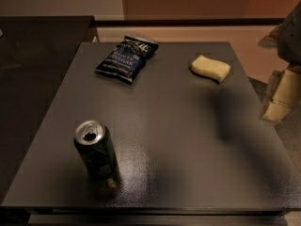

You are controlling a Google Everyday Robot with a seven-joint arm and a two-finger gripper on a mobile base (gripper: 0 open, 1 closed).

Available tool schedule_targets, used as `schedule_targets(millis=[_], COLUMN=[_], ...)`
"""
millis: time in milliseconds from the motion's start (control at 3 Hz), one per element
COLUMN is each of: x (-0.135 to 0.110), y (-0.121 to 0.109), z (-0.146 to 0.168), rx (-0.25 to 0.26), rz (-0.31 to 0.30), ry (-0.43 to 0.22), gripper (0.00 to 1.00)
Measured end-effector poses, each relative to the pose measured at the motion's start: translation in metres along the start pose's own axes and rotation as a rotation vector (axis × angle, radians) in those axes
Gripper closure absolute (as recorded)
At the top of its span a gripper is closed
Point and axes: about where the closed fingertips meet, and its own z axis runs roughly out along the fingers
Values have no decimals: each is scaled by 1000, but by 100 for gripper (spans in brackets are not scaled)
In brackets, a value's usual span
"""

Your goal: Pick sponge

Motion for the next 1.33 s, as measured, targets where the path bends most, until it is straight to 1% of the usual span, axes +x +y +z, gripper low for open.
schedule_targets(millis=[333, 667, 1000, 1333], x=[0, -1, -1, -1], y=[0, -10, -31, -61], z=[0, 7, 24, 44], rx=[0, 10, 27, 58], rz=[0, 14, 43, 79], ry=[0, -10, -32, -62], gripper=[0, 0, 0, 0])
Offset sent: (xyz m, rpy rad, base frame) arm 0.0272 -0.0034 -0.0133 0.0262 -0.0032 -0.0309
